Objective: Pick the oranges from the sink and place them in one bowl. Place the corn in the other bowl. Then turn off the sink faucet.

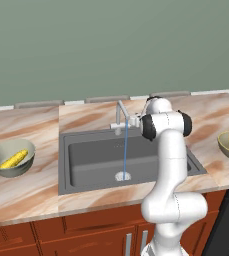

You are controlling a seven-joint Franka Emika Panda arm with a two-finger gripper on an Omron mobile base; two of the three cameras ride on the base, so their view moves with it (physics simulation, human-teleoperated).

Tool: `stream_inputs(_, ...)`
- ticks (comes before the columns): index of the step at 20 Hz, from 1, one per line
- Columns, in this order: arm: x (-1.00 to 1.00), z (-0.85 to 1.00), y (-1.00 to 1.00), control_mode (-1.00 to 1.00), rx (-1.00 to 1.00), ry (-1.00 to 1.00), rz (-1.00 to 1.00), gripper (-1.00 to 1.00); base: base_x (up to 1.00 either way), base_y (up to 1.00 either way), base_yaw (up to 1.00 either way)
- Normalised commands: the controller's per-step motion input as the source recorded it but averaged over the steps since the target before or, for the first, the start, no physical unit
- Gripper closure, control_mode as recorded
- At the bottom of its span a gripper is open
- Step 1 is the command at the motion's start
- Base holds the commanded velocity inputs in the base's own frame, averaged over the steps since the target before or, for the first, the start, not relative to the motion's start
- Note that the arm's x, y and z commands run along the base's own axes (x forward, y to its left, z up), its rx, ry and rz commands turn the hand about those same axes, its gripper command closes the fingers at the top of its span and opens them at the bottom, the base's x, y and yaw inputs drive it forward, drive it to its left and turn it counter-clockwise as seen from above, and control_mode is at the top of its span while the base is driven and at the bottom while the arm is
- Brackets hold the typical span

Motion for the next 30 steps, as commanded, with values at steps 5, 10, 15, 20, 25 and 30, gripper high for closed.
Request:
stream_inputs(5,0.01,-0.19,0.16,-1.0,0.0,0.0,0.0,-1.0,0.0,0.0,0.0)
stream_inputs(10,0.01,-0.16,0.28,-1.0,0.0,0.0,0.0,-1.0,0.0,0.0,0.0)
stream_inputs(15,0.04,-0.12,0.31,-1.0,0.0,0.0,0.0,-1.0,0.0,0.0,0.0)
stream_inputs(20,0.05,-0.16,0.33,-1.0,0.0,0.0,0.06,-1.0,0.0,0.0,0.0)
stream_inputs(25,0.07,-0.15,0.3,-1.0,0.0,0.0,0.1,-1.0,0.0,0.0,0.0)
stream_inputs(30,0.03,-0.14,0.36,-1.0,0.0,0.0,0.06,-1.0,0.0,0.0,0.0)
